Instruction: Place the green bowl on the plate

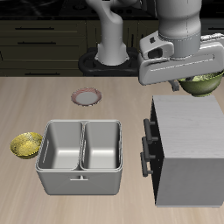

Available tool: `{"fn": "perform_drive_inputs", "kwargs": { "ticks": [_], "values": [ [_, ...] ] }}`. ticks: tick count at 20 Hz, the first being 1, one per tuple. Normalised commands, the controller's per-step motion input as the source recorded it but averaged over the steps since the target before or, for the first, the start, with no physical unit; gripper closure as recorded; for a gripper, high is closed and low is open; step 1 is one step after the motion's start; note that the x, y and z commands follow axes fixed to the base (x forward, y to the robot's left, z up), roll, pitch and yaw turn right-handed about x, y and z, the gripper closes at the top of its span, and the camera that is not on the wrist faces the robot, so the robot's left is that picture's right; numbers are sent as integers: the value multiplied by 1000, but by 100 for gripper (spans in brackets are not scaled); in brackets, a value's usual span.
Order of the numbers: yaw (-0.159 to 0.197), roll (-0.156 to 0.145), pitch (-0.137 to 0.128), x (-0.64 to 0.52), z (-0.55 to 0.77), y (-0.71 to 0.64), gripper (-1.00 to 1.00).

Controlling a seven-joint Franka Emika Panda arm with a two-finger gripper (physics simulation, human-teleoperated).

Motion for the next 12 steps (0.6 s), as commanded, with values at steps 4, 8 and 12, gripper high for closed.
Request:
{"fn": "perform_drive_inputs", "kwargs": {
  "ticks": [4,8,12],
  "values": [
    [25,-9,-41,-138,97,-81,100],
    [-13,-1,-26,-182,54,-83,100],
    [-8,-6,-32,-251,52,-176,100]
  ]
}}
